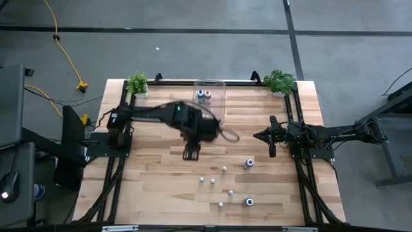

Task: Pick & Place food coloring
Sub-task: Put the small purple food coloring into the transparent bin

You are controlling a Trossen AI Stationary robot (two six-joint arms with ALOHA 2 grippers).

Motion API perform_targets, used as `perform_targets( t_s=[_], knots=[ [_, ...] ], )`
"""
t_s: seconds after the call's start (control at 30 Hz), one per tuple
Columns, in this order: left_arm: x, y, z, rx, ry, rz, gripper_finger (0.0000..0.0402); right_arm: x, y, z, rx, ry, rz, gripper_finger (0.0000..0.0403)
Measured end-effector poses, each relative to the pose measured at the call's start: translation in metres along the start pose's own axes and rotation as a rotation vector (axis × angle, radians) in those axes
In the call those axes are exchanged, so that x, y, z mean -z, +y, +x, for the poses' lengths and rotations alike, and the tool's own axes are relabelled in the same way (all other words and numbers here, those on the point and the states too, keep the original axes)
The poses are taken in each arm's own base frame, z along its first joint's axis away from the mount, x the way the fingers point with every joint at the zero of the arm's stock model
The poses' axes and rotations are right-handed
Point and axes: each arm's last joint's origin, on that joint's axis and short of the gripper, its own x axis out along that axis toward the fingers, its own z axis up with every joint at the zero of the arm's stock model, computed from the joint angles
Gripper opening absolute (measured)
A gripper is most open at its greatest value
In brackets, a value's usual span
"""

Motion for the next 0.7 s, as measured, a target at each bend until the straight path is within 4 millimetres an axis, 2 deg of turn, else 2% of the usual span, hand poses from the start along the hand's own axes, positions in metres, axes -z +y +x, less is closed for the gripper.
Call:
perform_targets(
  t_s=[0.17,0.3,0.57,0.7],
  knots=[
    [0.0,-0.035,0.016,0.031,0.002,0.117,0.0168,0.0,0.0,0.0,0.0,0.0,0.0,0.0],
    [0.0,-0.056,0.033,0.045,-0.004,0.169,0.0168,0.0,0.0,0.0,0.0,0.0,0.0,0.0],
    [0.009,-0.078,0.087,0.024,0.023,0.213,0.0168,0.0,0.0,0.0,0.0,0.0,0.0,0.0],
    [0.012,-0.083,0.115,0.015,-0.017,0.188,0.0168,0.0,0.0,0.0,0.0,0.0,0.0,0.0]
  ],
)
